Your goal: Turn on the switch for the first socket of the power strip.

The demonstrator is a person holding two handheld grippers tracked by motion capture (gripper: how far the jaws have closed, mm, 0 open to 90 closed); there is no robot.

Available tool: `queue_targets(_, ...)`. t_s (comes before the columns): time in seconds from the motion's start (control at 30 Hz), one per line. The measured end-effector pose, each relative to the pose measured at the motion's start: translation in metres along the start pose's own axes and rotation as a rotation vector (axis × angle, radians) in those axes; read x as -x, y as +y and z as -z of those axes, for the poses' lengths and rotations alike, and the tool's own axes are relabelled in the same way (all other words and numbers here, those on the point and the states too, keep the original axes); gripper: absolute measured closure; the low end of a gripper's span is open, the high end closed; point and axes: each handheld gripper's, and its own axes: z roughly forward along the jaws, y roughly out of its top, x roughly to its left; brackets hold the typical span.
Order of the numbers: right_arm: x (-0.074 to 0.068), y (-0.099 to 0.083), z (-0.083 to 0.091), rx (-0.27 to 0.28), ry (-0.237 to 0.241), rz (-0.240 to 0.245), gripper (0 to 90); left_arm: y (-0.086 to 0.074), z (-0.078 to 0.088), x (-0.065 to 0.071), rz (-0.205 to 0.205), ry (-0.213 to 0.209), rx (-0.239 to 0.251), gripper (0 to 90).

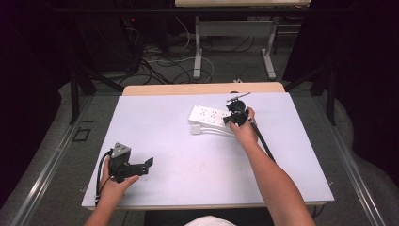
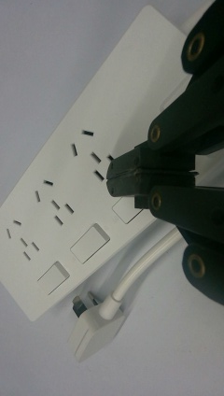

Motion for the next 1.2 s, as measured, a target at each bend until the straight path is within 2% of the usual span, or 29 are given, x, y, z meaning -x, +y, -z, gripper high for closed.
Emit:
queue_targets(0.07,-0.0002,0.0,-0.0002,0.001,-0.007,0.003,90.0,0.0,-0.0001,0.0001,0.001,0.0,0.0,1.1)
queue_targets(0.2,0.0003,-0.0002,-0.0013,-0.004,0.002,-0.023,90.0,0.0001,0.0003,0.0003,0.001,0.0,0.003,1.1)
queue_targets(0.43,0.0002,-0.0004,-0.0015,-0.004,0.0,-0.011,90.0,0.0002,0.0006,0.0002,0.0,0.001,0.001,1.1)
queue_targets(0.6,-0.002,-0.0002,-0.0018,-0.002,-0.018,0.0,90.0,0.0002,0.0007,0.0002,0.001,0.0,0.001,1.1)
queue_targets(0.87,0.0002,-0.0017,-0.0032,-0.013,-0.008,0.007,90.0,0.0,0.0013,-0.0001,0.0,0.001,0.001,1.1)
queue_targets(0.97,0.0013,-0.003,-0.004,0.013,0.009,0.0,90.0,-0.0002,0.0014,-0.0002,0.0,0.003,0.005,1.1)
queue_targets(1.0,0.0007,-0.0022,-0.0027,-0.012,0.001,0.001,90.0,-0.0003,0.0015,-0.0002,0.0,0.003,0.005,1.1)
queue_targets(1.1,-0.0001,-0.0024,-0.0026,-0.012,-0.017,0.024,90.0,-0.0003,0.0012,0.0001,-0.001,0.003,0.01,1.1)
queue_targets(1.2,-0.0015,-0.0024,-0.0026,-0.015,-0.016,0.014,90.0,0.0001,0.0013,0.0,-0.001,0.002,0.002,1.1)
